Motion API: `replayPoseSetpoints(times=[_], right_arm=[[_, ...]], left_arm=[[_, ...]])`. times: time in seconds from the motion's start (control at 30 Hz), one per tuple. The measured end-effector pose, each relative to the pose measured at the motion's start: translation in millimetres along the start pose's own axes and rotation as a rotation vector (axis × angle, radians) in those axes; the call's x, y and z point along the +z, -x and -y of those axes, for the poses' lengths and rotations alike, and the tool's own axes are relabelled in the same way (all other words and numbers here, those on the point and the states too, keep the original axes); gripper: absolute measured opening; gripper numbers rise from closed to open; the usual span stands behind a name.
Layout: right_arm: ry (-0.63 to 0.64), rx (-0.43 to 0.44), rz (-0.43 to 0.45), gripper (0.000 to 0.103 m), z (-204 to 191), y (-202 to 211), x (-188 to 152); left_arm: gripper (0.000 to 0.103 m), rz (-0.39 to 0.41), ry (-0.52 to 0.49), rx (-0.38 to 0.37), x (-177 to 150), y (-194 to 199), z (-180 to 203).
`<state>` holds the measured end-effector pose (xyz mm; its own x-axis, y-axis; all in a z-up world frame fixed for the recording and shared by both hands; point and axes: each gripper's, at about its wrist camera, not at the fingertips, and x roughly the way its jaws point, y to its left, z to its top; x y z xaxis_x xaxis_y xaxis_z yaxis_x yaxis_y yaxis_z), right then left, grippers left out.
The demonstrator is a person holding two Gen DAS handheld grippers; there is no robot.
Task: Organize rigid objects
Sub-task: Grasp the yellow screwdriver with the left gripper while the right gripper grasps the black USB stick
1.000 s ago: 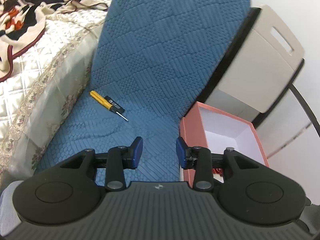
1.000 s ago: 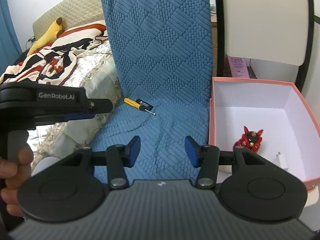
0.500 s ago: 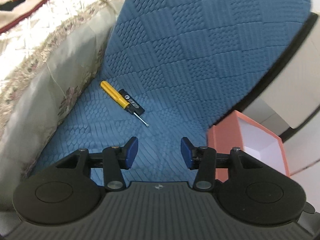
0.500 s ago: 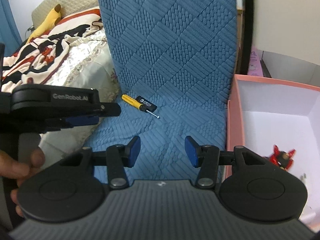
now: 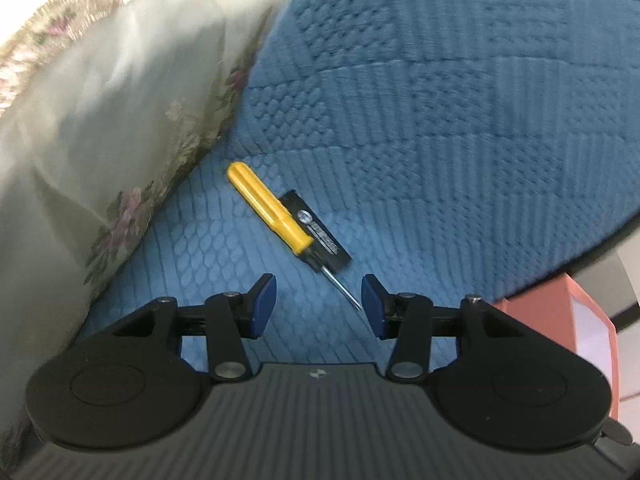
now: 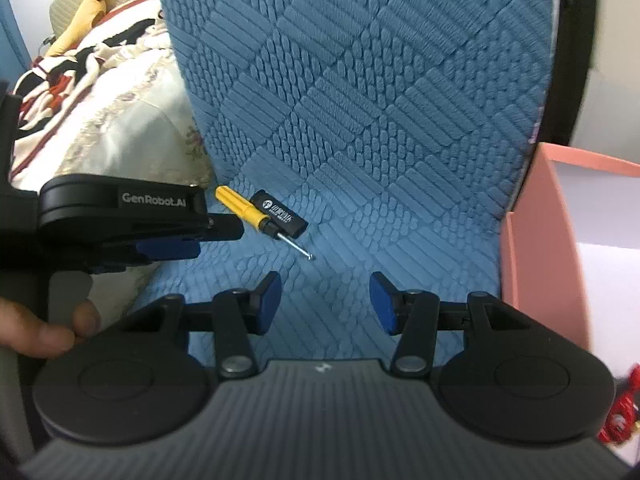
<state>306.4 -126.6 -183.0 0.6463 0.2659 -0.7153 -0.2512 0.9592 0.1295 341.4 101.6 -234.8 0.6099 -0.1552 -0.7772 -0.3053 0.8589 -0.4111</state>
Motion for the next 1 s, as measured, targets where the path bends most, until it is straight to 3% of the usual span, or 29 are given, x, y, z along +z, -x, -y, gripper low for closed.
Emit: replayPoseSetpoints(times=[0.5,0.7,1.0], right_arm=[[0.118,0.014,-0.038,0.051,-11.0,-89.7,33.2],[0.171,0.034,-0.046,0.051,-14.4,-111.4,38.9],[0.227,0.064,-0.091,0.050,-16.9,-135.6,42.6]], left_arm=[[0.052,-0.032,0.104,-0.002,28.9,-51.4,-34.3],[0.045,-0.037,0.091,-0.009,29.7,-59.6,-32.2],[0.045,-0.075,0.139,-0.051,30.2,-73.5,-37.5]])
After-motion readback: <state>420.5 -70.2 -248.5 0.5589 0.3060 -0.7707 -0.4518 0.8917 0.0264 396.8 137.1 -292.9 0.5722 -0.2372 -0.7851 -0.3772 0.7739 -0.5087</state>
